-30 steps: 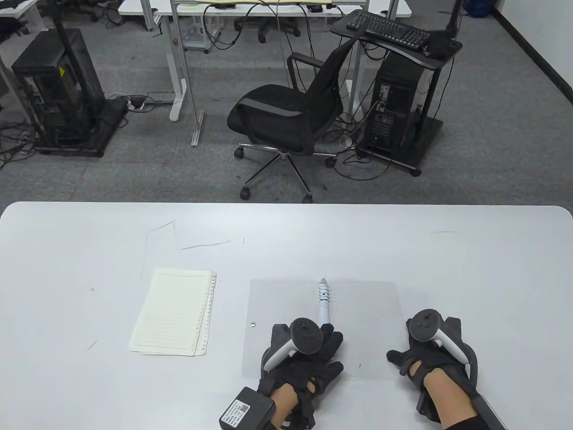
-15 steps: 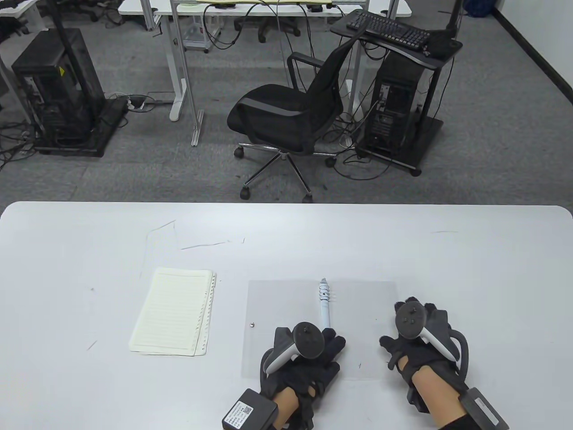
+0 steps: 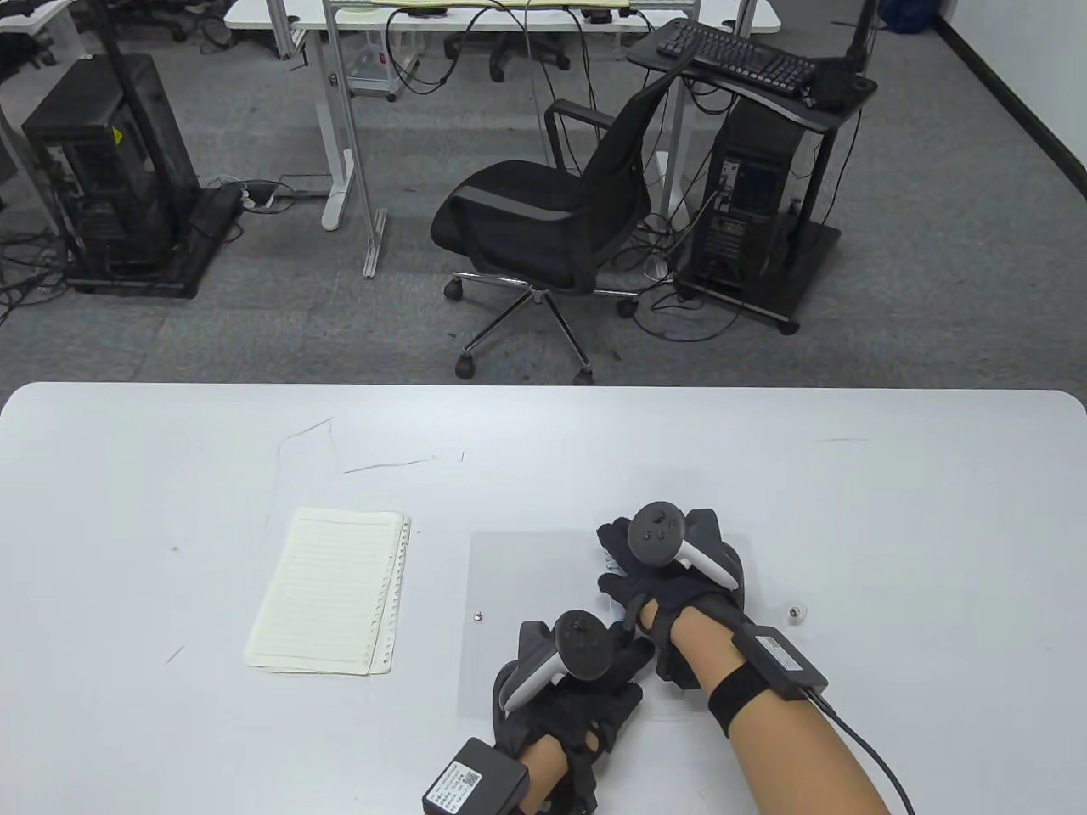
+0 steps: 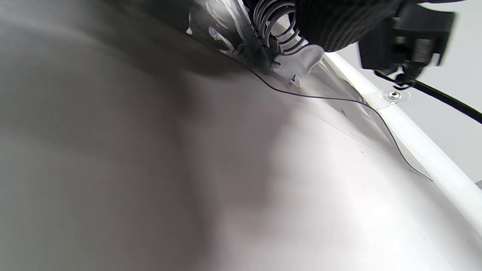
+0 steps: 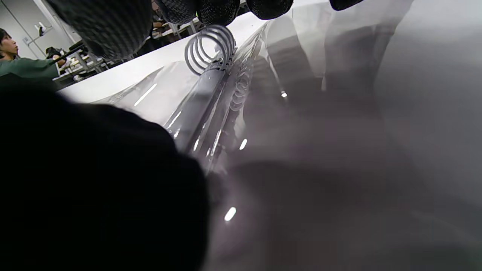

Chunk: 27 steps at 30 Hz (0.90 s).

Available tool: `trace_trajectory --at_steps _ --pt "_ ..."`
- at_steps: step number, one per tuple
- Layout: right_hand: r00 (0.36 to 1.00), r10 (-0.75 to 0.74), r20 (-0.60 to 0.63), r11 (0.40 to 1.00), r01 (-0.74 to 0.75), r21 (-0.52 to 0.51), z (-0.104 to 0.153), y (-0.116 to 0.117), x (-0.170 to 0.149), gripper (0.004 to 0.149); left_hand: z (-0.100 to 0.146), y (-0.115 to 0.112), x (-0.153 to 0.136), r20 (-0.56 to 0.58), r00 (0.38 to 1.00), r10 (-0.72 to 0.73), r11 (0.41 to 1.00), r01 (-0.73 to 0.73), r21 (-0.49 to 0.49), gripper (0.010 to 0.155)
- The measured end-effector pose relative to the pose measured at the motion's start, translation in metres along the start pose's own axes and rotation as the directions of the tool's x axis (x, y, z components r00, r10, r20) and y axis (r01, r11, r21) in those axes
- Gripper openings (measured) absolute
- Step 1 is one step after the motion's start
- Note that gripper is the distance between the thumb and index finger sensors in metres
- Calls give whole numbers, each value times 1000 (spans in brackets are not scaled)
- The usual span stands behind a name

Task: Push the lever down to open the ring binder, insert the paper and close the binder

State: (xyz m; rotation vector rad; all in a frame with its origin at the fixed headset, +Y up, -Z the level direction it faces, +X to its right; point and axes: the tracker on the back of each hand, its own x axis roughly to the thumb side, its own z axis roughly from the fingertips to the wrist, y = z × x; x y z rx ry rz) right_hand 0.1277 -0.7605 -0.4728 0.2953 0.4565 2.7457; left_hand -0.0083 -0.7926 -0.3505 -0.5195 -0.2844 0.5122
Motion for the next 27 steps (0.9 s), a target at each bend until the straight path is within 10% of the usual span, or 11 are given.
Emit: trace_trajectory --at_steps 27 --pt "1000 1 -11 992 0 129 -20 -14 -3 71 -2 -14 16 -63 992 -107 991 101 -88 62"
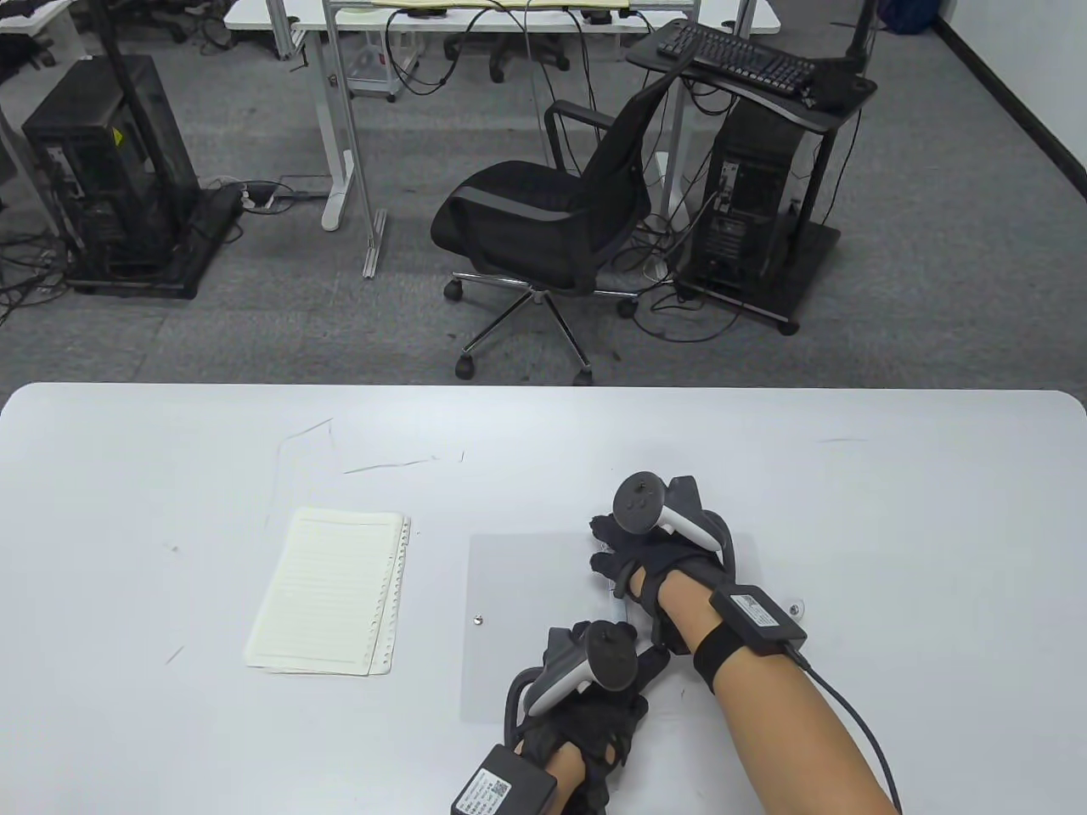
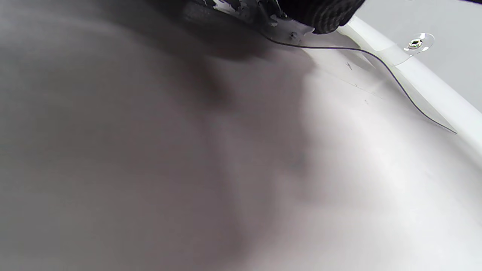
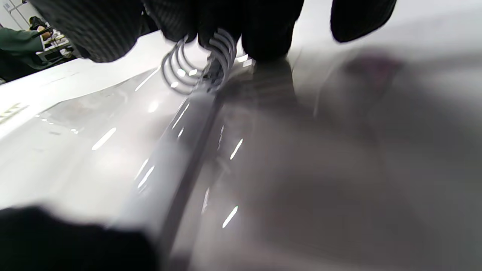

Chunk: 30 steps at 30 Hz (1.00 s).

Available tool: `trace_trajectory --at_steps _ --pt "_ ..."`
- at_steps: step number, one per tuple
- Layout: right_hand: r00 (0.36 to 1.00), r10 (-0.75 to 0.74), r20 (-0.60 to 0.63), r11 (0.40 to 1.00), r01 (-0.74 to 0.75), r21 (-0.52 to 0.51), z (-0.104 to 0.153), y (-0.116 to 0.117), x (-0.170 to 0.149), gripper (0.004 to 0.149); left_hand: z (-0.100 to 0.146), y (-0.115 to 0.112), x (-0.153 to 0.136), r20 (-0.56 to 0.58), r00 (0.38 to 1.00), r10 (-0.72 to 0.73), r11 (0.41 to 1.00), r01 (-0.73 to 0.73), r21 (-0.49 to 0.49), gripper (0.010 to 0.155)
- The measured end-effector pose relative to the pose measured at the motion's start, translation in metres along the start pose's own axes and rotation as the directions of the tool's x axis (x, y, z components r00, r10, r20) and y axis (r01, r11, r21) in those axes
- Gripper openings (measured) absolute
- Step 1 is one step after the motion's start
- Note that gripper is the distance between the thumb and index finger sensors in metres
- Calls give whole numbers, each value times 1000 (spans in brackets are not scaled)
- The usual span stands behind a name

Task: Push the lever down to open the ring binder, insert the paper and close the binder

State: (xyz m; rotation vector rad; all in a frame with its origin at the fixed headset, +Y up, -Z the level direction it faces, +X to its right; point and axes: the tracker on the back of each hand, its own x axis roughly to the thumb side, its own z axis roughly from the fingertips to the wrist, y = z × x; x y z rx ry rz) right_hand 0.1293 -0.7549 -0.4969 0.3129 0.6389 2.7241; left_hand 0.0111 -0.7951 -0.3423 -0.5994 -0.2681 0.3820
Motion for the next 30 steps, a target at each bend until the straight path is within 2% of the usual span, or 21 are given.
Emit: trace_trajectory --at_steps 1,3,5,6,9,12,16,18,20,24,26,28,30 --pt "999 -35 -4 999 35 30 5 0 -5 75 0 0 0 0 1000 0 1000 0 1 62" --pt "995 -92 -24 995 91 -36 30 -9 -18 78 1 -1 0 1 1000 -7 1000 7 9 61" --pt "998 -61 -32 995 58 -79 57 -15 -33 76 0 0 -1 1 1000 2 1000 -2 3 61" --pt "998 -43 -47 997 40 -66 67 -15 -40 75 0 0 -1 2 1000 5 1000 -5 2 61" --pt "992 29 -125 999 -33 -29 109 0 -70 74 0 0 -1 4 1000 8 1000 -8 4 61" --pt "977 44 -208 997 -57 -57 136 20 -98 76 0 0 -2 7 1000 13 1000 -13 5 61" --pt "965 -34 -262 995 8 -96 142 40 -120 77 0 0 -2 9 1000 7 1000 -7 15 61" --pt "967 -55 -248 996 36 -82 140 46 -124 78 -1 -1 -4 17 1000 15 1000 -15 24 63" --pt "966 -39 -255 999 28 -47 139 46 -124 79 0 -2 -6 31 999 30 999 -31 33 64" --pt "964 15 -267 999 -27 -42 137 49 -121 79 1 2 -12 64 995 75 997 -77 26 67" --pt "962 16 -271 998 -30 -48 137 50 -119 79 8 14 -17 69 990 123 992 -124 16 73" --pt "963 13 -269 999 -24 -35 136 50 -121 79 22 38 -23 81 978 193 979 -198 56 74" --pt "965 4 -263 999 -13 -33 137 50 -122 79 40 75 -34 70 968 240 947 -249 205 75"
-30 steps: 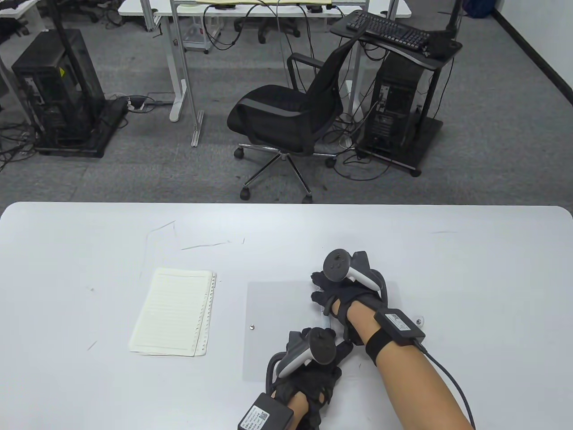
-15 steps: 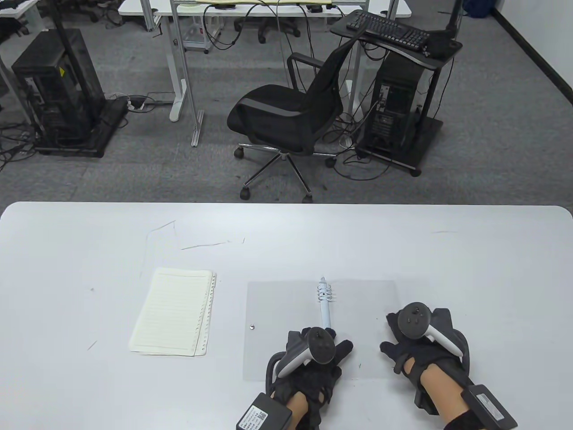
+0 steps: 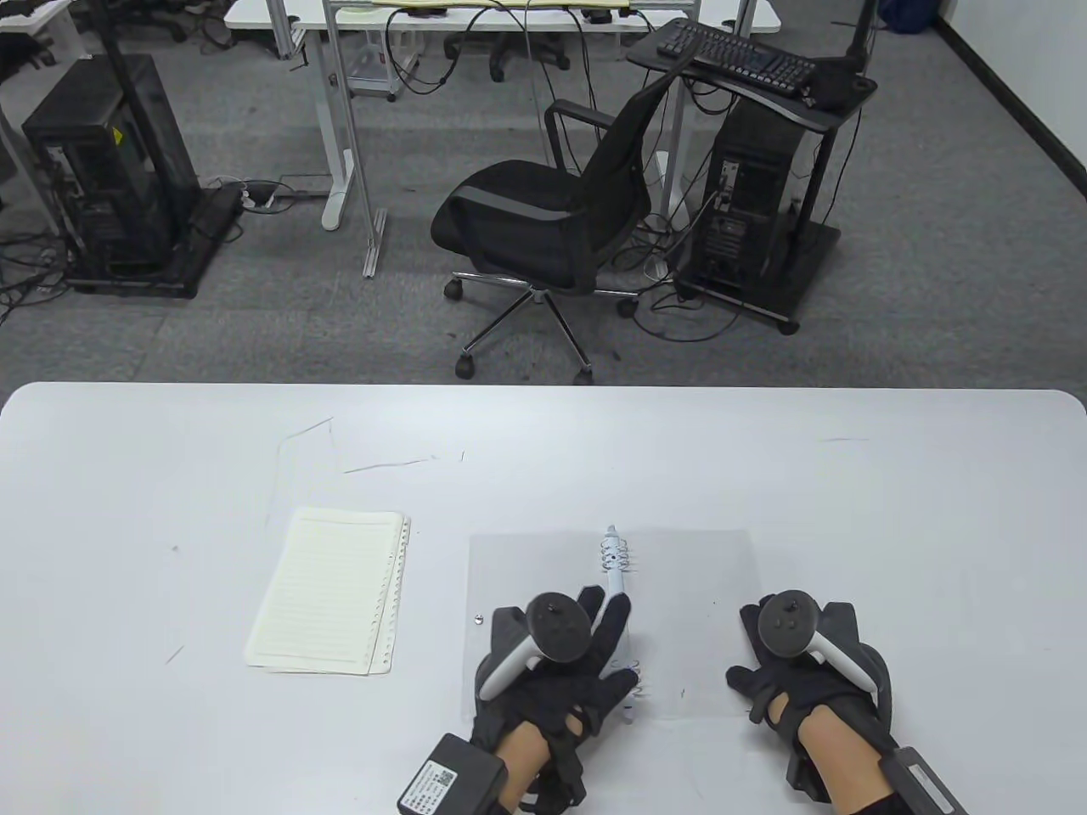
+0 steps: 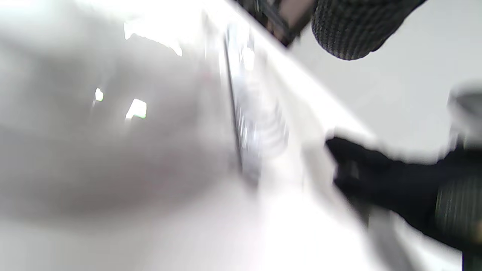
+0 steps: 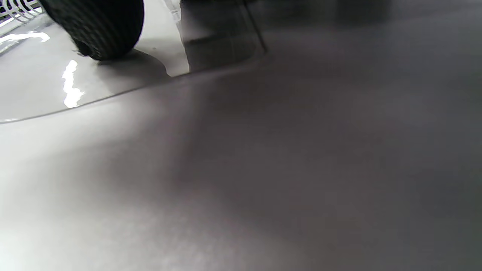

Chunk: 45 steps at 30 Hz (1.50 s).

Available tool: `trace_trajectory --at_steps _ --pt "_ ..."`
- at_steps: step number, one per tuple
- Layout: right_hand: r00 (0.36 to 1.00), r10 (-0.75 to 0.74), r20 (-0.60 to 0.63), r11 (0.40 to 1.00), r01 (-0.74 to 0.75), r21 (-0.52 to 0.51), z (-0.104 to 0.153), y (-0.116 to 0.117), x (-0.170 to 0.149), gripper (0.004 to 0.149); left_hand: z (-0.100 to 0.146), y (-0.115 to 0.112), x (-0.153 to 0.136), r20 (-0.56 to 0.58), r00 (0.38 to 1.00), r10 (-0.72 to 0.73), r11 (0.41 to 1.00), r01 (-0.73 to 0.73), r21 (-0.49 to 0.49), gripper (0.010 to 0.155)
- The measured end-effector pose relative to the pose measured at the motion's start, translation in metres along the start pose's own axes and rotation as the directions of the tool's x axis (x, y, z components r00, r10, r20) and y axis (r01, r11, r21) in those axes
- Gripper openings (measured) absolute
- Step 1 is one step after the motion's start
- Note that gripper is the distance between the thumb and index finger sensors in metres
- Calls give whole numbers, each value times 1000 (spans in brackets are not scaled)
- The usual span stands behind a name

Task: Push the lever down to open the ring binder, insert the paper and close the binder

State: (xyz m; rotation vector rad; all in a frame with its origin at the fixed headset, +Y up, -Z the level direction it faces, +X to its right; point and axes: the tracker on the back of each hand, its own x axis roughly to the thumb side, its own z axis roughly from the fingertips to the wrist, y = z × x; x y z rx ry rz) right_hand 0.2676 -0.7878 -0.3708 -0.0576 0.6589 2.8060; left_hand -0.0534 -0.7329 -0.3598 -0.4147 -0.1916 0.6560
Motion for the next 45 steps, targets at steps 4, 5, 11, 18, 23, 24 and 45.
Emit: trace_trajectory --at_steps 4,5,11,18,23,24,45 --pt "1000 -7 3 1000 7 11 0 0 -1 79 8 60 -5 -90 996 -22 993 33 116 74" --pt "1000 -7 4 1000 7 11 1 0 0 79 10 78 -11 -133 988 -75 981 97 171 74" --pt "1000 -12 4 1000 12 26 1 0 0 79 8 148 -62 -335 939 -75 934 184 307 73" --pt "1000 -17 6 999 16 34 2 -1 0 79 -10 179 -149 -495 869 20 933 162 321 72" --pt "1000 -18 4 999 18 37 2 -1 0 79 -26 179 -202 -553 828 94 936 115 333 69" --pt "1000 -18 4 999 18 36 2 -1 0 79 -30 176 -213 -564 820 104 937 109 331 69" --pt "1000 -23 17 999 22 47 3 1 -2 80 -19 159 -226 -546 837 -34 854 308 420 79"
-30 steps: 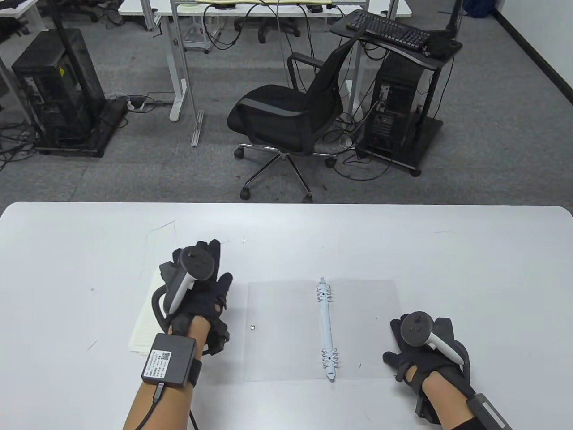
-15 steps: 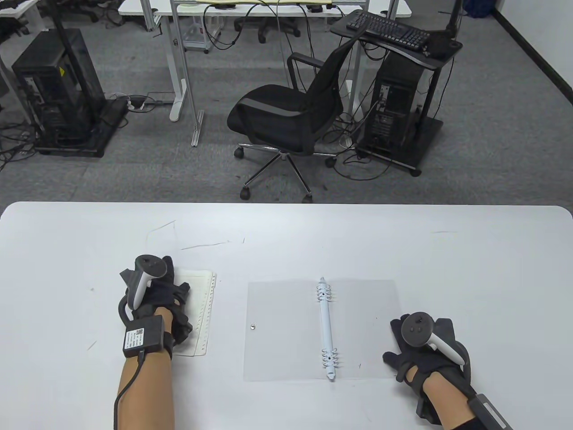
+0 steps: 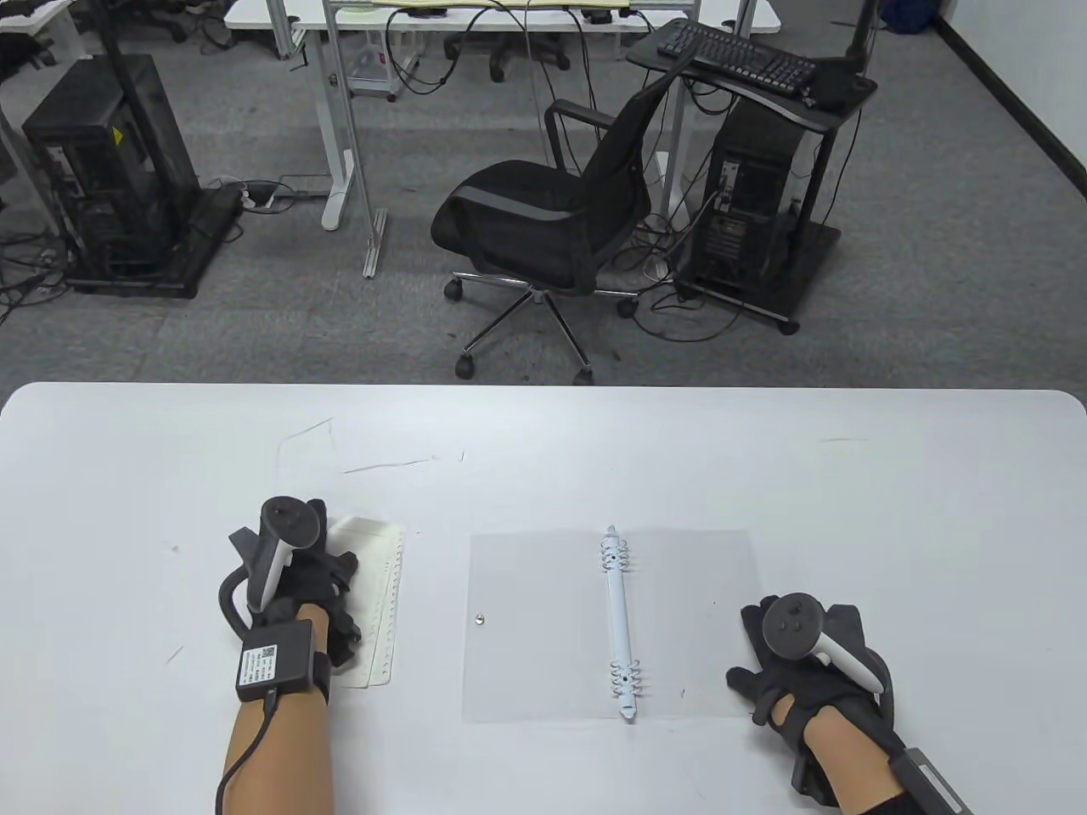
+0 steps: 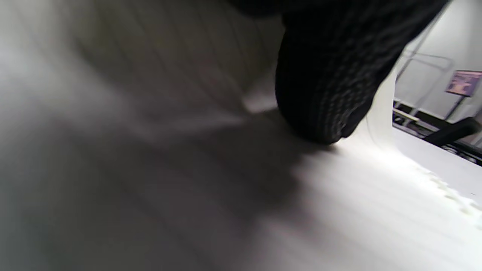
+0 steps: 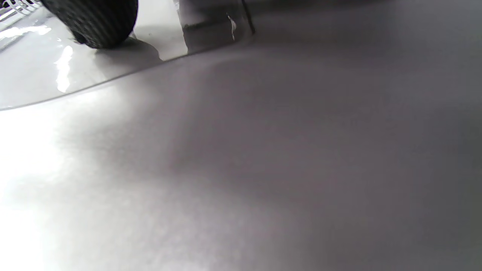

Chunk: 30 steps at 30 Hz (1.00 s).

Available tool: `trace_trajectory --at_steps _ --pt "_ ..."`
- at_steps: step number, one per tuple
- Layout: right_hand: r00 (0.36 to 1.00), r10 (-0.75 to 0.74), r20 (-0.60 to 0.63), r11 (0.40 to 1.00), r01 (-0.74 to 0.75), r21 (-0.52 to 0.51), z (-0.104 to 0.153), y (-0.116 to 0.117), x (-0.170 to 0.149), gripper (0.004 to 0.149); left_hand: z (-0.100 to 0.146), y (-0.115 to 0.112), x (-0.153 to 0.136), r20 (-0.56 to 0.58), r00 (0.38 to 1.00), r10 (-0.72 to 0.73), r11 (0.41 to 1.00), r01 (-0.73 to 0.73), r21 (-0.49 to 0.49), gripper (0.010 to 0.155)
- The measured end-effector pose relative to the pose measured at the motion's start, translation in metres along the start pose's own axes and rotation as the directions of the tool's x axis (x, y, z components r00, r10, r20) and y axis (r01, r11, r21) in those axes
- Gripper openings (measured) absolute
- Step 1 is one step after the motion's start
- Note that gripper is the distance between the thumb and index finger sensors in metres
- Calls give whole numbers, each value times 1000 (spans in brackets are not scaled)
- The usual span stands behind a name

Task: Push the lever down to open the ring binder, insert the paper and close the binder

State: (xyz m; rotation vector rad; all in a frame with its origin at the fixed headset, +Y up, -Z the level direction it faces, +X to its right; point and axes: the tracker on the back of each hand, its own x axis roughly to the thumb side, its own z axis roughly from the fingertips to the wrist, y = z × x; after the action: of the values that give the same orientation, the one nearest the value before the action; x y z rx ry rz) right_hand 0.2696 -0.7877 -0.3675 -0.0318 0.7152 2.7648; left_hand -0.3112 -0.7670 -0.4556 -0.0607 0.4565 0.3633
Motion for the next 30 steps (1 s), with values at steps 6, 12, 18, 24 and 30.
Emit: trace_trajectory --at_steps 6,12,18,24,30 --pt "1000 5 11 1000 -5 -11 2 -2 1 80 40 36 15 186 981 46 998 -37 -52 68" --pt "942 -193 273 973 220 -70 29 -20 23 84 126 87 64 454 804 383 917 -274 -289 66" --pt "468 -661 586 712 638 294 67 -20 64 94 201 51 125 493 589 641 751 -347 -562 65" --pt "377 -734 564 640 662 391 62 -8 71 65 238 -13 143 468 546 694 719 -508 -474 66" --pt "278 -815 509 528 717 454 46 12 77 45 250 -37 138 462 501 732 681 -523 -513 73"
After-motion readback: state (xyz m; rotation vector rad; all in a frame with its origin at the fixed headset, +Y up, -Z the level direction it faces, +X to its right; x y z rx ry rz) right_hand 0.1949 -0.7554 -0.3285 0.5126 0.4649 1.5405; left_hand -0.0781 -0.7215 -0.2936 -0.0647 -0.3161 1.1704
